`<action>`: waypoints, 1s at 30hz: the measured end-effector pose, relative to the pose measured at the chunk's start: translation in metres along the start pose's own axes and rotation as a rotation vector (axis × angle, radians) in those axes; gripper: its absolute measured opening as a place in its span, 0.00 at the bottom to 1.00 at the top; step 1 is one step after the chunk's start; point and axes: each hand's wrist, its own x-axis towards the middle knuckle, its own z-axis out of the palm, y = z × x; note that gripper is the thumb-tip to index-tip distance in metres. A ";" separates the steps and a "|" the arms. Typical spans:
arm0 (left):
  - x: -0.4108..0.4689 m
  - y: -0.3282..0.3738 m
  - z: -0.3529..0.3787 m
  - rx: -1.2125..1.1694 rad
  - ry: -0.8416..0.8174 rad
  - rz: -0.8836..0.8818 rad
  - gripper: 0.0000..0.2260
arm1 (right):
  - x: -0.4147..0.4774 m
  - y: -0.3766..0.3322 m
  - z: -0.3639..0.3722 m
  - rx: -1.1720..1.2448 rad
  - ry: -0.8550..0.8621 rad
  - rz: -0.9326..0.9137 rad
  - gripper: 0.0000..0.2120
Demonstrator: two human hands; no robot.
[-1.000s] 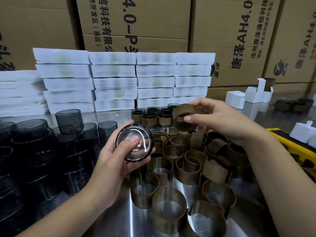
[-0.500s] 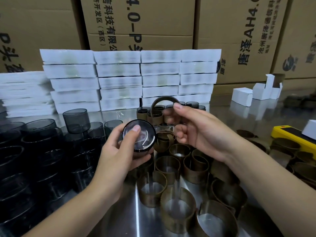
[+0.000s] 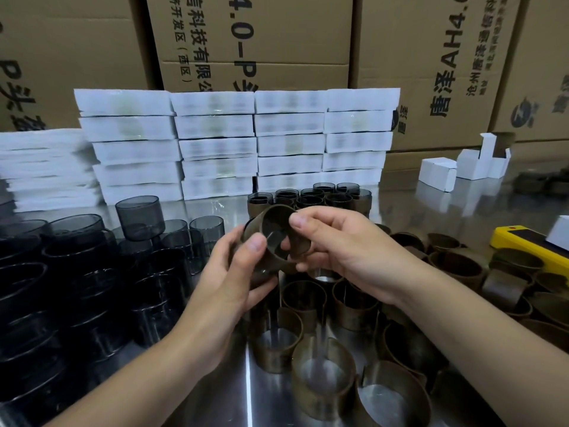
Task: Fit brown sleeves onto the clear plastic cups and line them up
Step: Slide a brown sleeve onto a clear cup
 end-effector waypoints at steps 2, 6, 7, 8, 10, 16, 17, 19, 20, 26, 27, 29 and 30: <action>0.000 -0.001 -0.001 0.007 -0.002 0.014 0.54 | 0.000 0.000 0.000 0.012 0.021 -0.004 0.15; 0.000 -0.003 -0.003 0.082 0.005 0.043 0.57 | -0.001 0.001 0.003 0.011 0.072 -0.005 0.21; 0.000 -0.004 -0.004 0.098 0.009 0.048 0.57 | -0.001 0.001 0.004 0.011 0.089 -0.003 0.22; 0.000 -0.005 -0.004 0.106 0.012 0.050 0.56 | -0.001 0.001 0.005 0.012 0.106 -0.001 0.23; 0.000 -0.006 -0.003 0.115 0.025 0.049 0.55 | -0.001 0.002 0.007 -0.008 0.141 -0.011 0.23; 0.001 -0.010 -0.003 0.136 0.103 0.026 0.51 | -0.001 0.008 0.012 -0.139 0.226 -0.056 0.22; 0.002 -0.011 -0.003 0.133 0.118 0.020 0.49 | -0.001 0.007 0.012 -0.163 0.228 -0.056 0.21; 0.003 -0.013 -0.004 0.119 0.144 0.013 0.46 | -0.002 0.007 0.012 -0.251 0.222 -0.043 0.21; 0.003 -0.013 -0.004 0.107 0.149 0.013 0.45 | -0.003 0.006 0.010 -0.298 0.215 -0.031 0.20; 0.004 -0.007 -0.004 0.077 0.163 0.035 0.42 | -0.004 0.004 0.005 -0.338 0.116 0.018 0.16; 0.004 -0.007 -0.004 0.075 0.165 0.038 0.43 | -0.004 0.004 0.006 -0.339 0.118 0.007 0.14; 0.003 -0.006 -0.003 0.081 0.158 0.039 0.44 | -0.002 0.005 0.006 -0.351 0.147 -0.019 0.12; 0.003 -0.006 -0.003 0.092 0.146 0.040 0.45 | -0.002 0.005 0.006 -0.354 0.163 -0.033 0.11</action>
